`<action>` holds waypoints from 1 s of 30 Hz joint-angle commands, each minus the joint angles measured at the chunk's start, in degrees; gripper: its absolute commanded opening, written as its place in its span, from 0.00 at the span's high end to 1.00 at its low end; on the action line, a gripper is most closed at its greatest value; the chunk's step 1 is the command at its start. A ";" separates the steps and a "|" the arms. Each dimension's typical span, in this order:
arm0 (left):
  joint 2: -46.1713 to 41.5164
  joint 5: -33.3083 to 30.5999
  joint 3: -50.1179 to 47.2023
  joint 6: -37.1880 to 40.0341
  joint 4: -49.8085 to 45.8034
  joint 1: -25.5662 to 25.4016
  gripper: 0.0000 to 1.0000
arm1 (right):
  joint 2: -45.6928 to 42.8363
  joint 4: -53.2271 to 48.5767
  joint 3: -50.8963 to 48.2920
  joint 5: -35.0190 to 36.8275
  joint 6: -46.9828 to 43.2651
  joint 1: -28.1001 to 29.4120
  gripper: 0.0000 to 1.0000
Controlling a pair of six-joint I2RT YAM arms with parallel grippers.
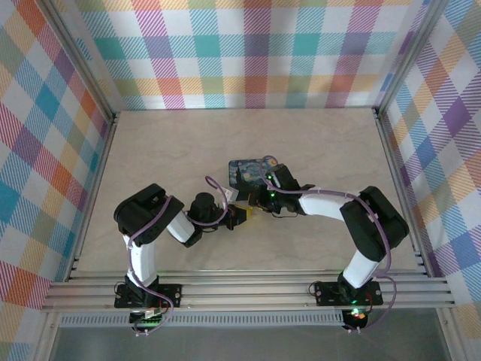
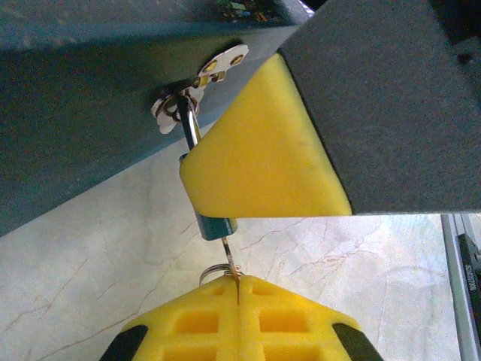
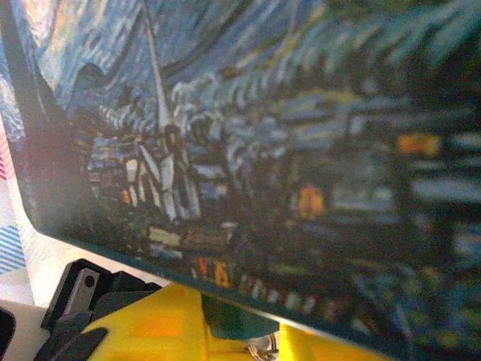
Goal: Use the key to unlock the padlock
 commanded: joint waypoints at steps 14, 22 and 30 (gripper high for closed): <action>-9.98 -3.75 -5.55 -4.54 -9.27 1.22 0.50 | -3.23 -3.04 -2.73 3.13 13.96 0.41 1.00; -6.04 -1.63 -6.65 -19.87 5.80 1.49 0.59 | -3.65 -5.20 -1.30 3.94 16.39 1.17 1.00; -3.50 -3.75 -5.06 -22.03 9.28 -0.24 0.59 | -3.27 -5.71 -0.92 4.00 17.26 1.72 1.00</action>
